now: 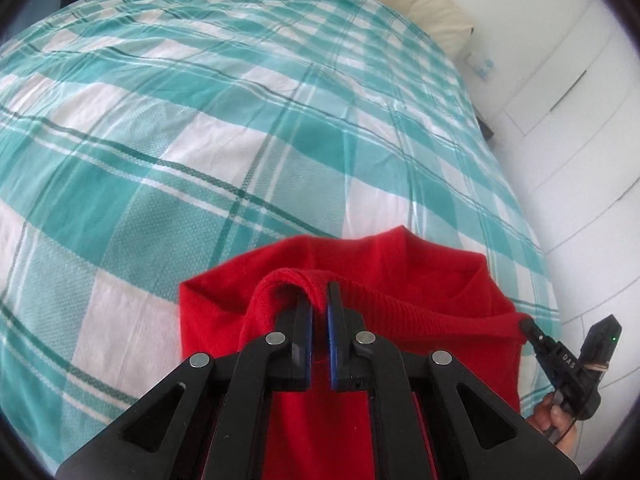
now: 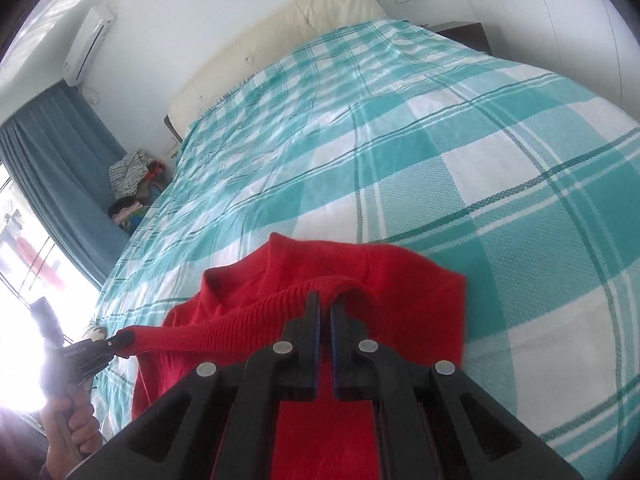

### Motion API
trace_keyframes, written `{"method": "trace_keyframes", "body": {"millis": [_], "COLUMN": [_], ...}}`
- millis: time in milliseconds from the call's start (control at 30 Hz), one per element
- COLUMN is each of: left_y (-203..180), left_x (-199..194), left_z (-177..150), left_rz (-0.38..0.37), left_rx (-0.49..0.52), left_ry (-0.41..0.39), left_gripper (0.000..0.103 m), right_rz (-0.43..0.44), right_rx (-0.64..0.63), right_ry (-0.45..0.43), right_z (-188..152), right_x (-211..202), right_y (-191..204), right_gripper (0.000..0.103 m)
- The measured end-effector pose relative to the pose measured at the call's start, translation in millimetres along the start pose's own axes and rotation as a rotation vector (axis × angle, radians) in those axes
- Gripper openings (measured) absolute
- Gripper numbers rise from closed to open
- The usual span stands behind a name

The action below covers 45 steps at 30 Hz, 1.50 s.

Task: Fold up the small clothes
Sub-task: 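Grasp the sweater hem with both grippers and fold it toward the collar, then open both grippers and withdraw from the folded sweater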

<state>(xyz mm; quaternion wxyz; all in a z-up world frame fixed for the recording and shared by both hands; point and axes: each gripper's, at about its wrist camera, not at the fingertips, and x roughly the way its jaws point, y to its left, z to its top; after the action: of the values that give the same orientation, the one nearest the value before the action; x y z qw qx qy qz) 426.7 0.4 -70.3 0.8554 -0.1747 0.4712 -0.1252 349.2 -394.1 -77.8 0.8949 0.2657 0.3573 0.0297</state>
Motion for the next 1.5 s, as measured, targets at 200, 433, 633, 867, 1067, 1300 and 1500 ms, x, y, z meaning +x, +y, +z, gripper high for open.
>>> {"method": "trace_keyframes", "body": {"millis": [200,433,633,867,1067,1300,1500], "left_y": [20,26,5,-27,-28,-19,-22], "left_x": [18,-17,-65,-91,-67,-54,-49], "left_z": [25,10,-76,-191,-226,-231,-234], "left_rz": [0.071,0.106,0.135,0.152,0.251,0.246,0.265], "left_rx": [-0.149,-0.081,0.139,0.330,0.377,0.362,0.371], "left_ry": [-0.042,-0.076,-0.060,-0.038,-0.073,-0.065,-0.053], "left_gripper": [0.073,0.078,0.087,0.092,0.094,0.102,0.102], "right_rz": [0.040,0.025,-0.096,-0.275,-0.390,-0.395,-0.432], "right_rx": [0.097,-0.016,-0.241,-0.437,-0.488,-0.424,-0.452], "right_ry": [-0.060,-0.120,-0.075,0.007,0.016,0.020,0.020], "right_z": [18,16,-52,-167,-215,-216,-219], "right_x": [22,-19,-64,-108,-101,-96,-92], "right_y": [-21,-12,10,30,35,22,27], "right_gripper": [0.034,0.041,0.061,0.066,0.069,0.083,0.085]}}
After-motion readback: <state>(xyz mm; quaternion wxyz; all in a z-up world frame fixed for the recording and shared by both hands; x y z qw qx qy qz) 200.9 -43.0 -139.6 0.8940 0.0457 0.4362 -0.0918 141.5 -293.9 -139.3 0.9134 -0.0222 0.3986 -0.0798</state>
